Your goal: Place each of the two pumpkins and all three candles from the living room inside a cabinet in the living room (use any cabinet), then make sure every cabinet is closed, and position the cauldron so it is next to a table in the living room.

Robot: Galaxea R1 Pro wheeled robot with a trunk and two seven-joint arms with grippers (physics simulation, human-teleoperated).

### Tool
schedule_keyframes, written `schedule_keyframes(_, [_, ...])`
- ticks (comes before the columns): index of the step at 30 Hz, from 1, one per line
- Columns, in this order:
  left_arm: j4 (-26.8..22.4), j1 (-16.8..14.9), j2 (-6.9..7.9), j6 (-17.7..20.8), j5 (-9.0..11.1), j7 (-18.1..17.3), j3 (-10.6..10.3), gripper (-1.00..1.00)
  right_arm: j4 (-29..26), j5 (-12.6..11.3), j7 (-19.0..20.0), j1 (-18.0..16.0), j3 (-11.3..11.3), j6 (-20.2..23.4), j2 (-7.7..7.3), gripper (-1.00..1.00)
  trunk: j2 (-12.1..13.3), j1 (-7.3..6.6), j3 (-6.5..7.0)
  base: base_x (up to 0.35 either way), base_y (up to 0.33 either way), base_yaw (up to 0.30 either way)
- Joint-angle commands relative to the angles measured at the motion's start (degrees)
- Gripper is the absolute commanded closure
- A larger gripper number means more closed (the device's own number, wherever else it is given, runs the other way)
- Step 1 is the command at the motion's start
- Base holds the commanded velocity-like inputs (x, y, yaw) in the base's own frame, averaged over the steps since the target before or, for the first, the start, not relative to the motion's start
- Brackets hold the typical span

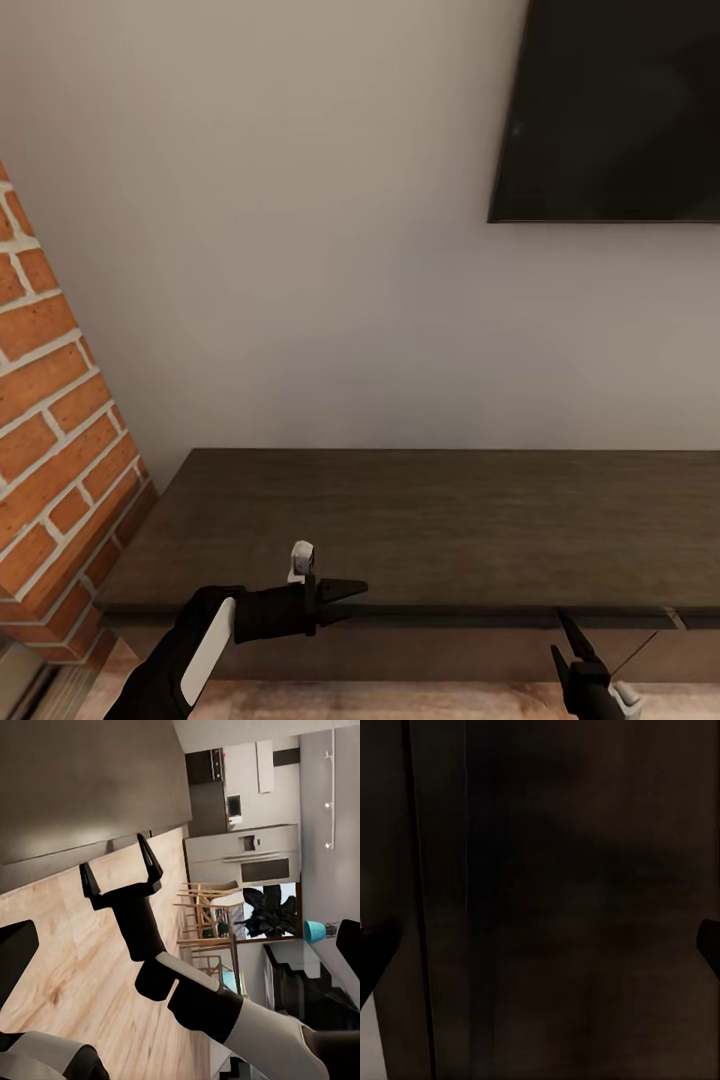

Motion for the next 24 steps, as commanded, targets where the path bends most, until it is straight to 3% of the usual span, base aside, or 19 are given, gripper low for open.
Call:
schedule_keyframes(1, [0.03,-0.04,-0.01,0.27,0.08,-0.1,-0.03,-1.0,0.2,-0.5,-0.01,-0.66,0.0,0.51,0.0,-1.0,-0.01,0.0,-0.04,0.011,0.0,0.0])
schedule_keyframes(20, [0.03,-0.04,0.08,0.27,0.08,-0.1,-0.03,-1.0,0.2,-0.5,0.0,-0.66,0.0,0.51,0.0,-1.0,-0.01,0.0,-0.04,0.016,0.0,0.0])
schedule_keyframes(24, [0.03,-0.04,0.03,0.27,0.08,-0.1,-0.03,-1.0,0.2,-0.5,0.01,-0.66,0.0,0.51,0.0,-1.0,0.03,-0.08,0.62,0.0,0.0,0.0])
